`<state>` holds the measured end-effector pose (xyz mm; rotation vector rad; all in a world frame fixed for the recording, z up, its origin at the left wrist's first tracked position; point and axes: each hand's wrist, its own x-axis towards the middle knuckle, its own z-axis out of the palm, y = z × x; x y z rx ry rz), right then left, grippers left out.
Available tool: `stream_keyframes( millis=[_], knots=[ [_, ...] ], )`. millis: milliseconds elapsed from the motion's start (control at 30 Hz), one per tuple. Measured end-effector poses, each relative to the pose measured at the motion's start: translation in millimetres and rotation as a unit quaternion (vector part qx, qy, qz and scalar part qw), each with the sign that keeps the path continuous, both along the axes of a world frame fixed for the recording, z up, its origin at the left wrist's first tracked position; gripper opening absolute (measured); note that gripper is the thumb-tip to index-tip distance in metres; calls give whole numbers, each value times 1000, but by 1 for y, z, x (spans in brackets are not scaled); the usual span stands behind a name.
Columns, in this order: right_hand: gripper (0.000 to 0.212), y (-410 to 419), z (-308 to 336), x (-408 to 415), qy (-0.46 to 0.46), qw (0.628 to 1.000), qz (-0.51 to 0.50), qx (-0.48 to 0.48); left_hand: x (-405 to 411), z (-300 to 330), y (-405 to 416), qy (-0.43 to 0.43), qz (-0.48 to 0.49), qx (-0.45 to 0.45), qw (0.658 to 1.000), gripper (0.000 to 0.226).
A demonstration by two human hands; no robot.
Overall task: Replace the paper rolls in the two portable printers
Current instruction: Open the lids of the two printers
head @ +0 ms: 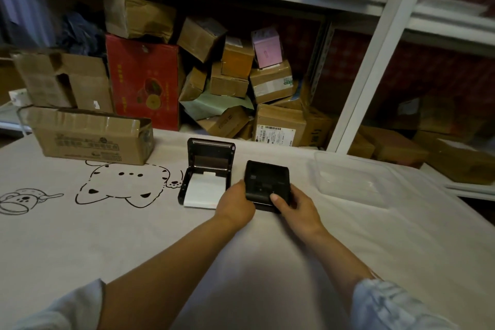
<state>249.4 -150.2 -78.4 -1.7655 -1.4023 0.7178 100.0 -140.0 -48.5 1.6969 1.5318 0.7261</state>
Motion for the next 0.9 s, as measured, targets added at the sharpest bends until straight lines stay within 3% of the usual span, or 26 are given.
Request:
stream_keyframes(
  millis=[100, 300, 600, 901],
  knots=[
    [45, -3, -4, 7, 18, 999, 7, 41, 2, -11, -2, 2, 2, 19, 1000, 43],
    [49, 3, -1, 24, 34, 998, 47, 22, 3, -14, 7, -54, -11, 17, 998, 47],
    [57, -4, -19, 18, 41, 997, 11, 60, 7, -38, -5, -137, 33, 85, 986, 55],
    [59, -2, -25, 15, 23, 995, -36, 85, 7, -46, 0, -87, 24, 138, 986, 58]
  ],
)
